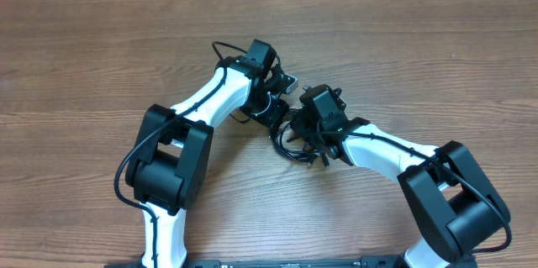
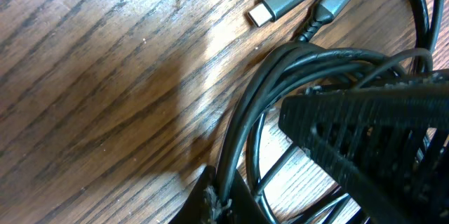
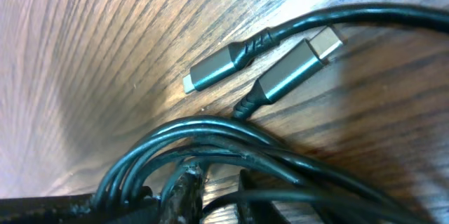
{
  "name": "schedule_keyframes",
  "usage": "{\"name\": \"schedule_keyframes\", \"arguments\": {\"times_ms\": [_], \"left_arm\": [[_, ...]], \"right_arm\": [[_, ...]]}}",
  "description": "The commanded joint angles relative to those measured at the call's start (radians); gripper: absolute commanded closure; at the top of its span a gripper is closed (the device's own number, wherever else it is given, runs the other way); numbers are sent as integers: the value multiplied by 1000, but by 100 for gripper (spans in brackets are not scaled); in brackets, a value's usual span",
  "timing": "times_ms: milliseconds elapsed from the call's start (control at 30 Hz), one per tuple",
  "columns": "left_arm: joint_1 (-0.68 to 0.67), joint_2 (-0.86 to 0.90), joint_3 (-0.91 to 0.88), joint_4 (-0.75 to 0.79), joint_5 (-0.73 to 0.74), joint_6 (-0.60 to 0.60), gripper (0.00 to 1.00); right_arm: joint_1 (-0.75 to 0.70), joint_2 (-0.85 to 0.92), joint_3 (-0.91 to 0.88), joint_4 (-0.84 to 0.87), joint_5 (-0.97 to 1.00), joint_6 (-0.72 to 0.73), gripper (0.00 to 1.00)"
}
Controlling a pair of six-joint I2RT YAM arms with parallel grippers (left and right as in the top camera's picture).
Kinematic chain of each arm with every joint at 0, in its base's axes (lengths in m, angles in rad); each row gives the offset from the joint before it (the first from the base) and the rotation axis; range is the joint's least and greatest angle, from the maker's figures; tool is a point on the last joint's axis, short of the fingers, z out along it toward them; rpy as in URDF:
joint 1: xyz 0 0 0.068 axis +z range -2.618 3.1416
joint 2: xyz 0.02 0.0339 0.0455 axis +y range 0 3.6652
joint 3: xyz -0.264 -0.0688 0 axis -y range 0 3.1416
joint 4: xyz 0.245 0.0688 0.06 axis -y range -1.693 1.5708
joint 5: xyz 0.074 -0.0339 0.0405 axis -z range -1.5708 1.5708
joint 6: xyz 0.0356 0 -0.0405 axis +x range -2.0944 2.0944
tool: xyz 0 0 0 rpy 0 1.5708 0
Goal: Untangle cables
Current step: 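Hold the coil with both grippers and pull them apart, stretching it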
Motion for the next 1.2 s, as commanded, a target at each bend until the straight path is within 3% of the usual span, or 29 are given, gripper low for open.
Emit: {"name": "schedule_keyframes", "arguments": {"times_ms": [0,567,1033,1067,1167], "left_arm": [[-1,-12,6,2,-8,-13,96],[0,-16,7,-20,-4,48,96],[0,-38,7,-77,242,261,96],[0,-39,7,-78,249,265,96],[0,-43,7,-81,251,264,96]], "right_arm": [[6,10,0,6,15,4,96],[-158,-185,0,5,-308,-84,96],[-253,-187,0,-16,-139,-79,96],[-254,-187,0,-21,-127,-79,96],[-254,-187,0,-54,-84,-80,70]]}}
